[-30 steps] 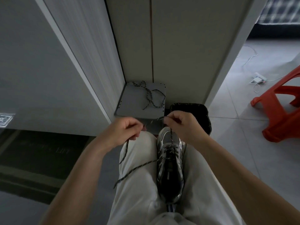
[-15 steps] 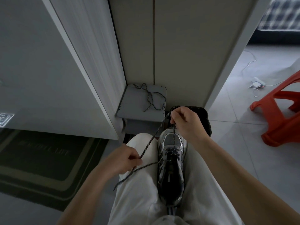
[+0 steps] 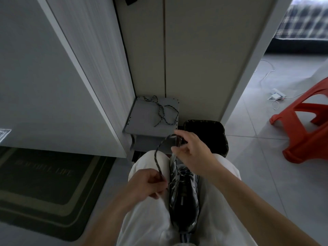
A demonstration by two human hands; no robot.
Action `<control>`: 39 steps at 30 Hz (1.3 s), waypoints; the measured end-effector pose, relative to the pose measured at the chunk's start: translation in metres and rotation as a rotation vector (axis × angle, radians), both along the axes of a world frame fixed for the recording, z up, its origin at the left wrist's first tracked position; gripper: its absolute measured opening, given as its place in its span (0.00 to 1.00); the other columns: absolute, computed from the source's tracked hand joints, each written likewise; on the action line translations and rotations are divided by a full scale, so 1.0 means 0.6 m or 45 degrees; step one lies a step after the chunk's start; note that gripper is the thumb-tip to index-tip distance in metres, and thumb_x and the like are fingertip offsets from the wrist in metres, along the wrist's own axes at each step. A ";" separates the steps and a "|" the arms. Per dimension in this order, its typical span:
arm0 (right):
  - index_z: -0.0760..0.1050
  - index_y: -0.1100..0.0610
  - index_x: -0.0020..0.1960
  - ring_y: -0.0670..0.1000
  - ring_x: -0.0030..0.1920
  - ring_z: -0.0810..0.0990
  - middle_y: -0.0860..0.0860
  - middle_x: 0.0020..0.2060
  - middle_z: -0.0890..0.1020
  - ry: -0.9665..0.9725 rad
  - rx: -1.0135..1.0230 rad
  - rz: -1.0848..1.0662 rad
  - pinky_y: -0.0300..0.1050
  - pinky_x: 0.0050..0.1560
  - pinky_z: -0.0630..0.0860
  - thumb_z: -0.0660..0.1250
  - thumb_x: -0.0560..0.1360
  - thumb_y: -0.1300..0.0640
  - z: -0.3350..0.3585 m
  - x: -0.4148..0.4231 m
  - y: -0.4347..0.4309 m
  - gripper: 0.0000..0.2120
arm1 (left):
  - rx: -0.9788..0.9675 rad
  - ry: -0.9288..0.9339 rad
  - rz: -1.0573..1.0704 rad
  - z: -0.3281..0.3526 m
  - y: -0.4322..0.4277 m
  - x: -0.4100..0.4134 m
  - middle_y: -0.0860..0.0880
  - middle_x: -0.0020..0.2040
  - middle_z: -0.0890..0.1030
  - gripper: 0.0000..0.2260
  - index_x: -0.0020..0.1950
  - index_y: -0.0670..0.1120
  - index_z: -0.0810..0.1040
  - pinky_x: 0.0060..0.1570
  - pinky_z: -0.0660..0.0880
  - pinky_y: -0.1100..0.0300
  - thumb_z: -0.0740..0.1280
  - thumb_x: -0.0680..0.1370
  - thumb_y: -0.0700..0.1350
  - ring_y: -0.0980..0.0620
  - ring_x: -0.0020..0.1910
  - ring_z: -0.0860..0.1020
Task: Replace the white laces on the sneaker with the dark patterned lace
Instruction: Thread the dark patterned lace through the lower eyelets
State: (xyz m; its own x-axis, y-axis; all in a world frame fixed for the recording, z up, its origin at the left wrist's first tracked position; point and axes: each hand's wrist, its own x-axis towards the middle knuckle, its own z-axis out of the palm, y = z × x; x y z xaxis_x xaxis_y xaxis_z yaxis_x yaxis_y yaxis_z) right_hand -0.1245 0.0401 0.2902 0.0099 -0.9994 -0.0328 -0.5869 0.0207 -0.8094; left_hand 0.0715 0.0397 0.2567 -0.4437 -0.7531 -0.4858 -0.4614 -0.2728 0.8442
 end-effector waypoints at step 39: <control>0.79 0.39 0.52 0.52 0.70 0.54 0.44 0.75 0.53 0.487 0.117 -0.209 0.48 0.67 0.62 0.65 0.72 0.46 -0.128 0.016 0.119 0.10 | -0.510 -0.209 0.274 -0.047 0.012 -0.075 0.55 0.32 0.79 0.03 0.39 0.46 0.79 0.31 0.68 0.77 0.70 0.72 0.41 0.63 0.32 0.76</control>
